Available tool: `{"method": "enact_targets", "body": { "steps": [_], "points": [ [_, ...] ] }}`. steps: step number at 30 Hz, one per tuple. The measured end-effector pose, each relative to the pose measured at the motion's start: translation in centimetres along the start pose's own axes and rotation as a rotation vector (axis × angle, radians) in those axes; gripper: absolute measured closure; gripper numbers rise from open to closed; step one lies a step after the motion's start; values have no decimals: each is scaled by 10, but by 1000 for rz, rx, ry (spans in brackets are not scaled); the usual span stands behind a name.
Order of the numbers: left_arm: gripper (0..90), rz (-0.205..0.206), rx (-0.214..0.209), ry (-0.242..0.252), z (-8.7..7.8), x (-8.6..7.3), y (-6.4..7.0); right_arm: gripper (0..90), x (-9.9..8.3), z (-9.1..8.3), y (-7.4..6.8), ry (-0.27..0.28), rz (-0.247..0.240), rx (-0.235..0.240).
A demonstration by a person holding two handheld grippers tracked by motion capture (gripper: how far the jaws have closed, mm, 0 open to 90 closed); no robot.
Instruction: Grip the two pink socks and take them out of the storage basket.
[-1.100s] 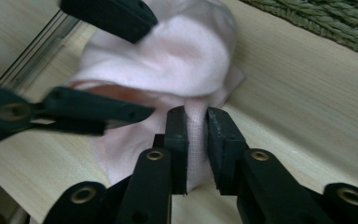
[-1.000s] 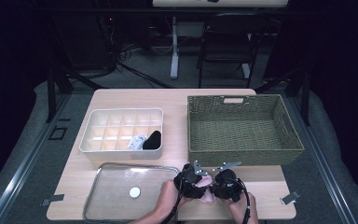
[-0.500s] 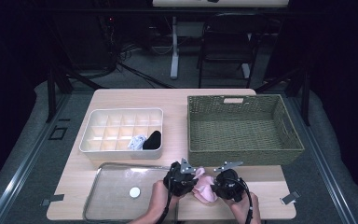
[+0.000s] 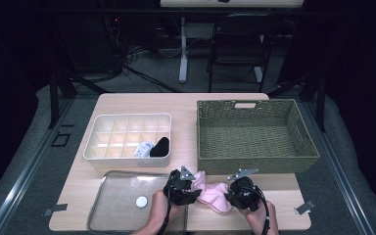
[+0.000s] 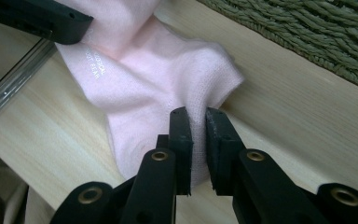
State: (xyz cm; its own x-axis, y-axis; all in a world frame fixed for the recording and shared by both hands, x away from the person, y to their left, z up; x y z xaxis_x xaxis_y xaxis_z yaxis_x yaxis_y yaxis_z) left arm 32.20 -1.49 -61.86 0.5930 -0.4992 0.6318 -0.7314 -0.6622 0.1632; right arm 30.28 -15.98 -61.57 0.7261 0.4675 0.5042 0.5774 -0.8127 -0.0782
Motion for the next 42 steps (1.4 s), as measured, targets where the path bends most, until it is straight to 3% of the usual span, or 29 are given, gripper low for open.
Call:
{"method": "enact_targets", "body": {
  "steps": [6,7,8,13,16,17,18,21,26,27,31,32,33,38,40,42],
  "points": [
    [512,-3,-2,-1,-9,1,-6,816,-4,-7,13,-22,-6,-16],
    [504,-5,1,-2,-10,1,-7,814,-4,-7,16,0,8,-31],
    [500,-5,1,-2,-10,1,-7,812,-7,-8,21,-36,-10,-42],
    [493,6,3,-15,-11,1,-9,795,-14,-7,34,-84,-18,-67],
    [501,24,7,-39,-7,1,-7,714,-14,-8,43,-67,14,-58],
    [506,24,7,-39,-7,1,-7,714,-14,-8,43,-67,14,-58],
    [509,24,2,-44,-6,1,-6,644,-14,-9,44,-73,23,-46],
    [515,33,-3,-61,-3,0,-3,610,-13,-7,43,-61,40,-38],
    [589,66,15,-100,3,-2,0,656,-17,2,38,-117,6,-76],
    [643,76,19,-108,5,-4,1,686,-18,3,38,-127,-10,-93],
    [738,84,12,-129,8,-6,1,727,-18,2,42,-132,-19,-107],
    [761,84,15,-144,9,-8,1,710,-17,4,43,-99,11,-109],
    [771,86,19,-146,9,-8,1,702,-18,3,46,-123,-5,-113],
    [747,91,21,-155,9,-10,0,608,-19,1,53,-115,30,-103],
    [734,92,21,-151,7,-9,0,610,-19,-1,53,-116,31,-88],
    [686,101,35,-119,0,-4,2,626,-15,-10,55,-72,52,-62]
  ]
}}
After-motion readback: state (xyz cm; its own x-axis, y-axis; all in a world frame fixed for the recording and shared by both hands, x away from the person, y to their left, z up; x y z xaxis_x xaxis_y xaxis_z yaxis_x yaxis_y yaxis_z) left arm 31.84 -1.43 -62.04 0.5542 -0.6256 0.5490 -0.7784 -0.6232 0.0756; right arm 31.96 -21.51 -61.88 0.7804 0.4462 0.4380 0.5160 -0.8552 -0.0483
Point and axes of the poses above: each handheld gripper's, and its own axes: z roughly forward along the jaws, x roughly out of its top, y roughly to its right, the point moved 9 cm from there along z, roughly forward along the jaws, and after that the axes turned 2 degrees about -z, right-handed, at the moved point
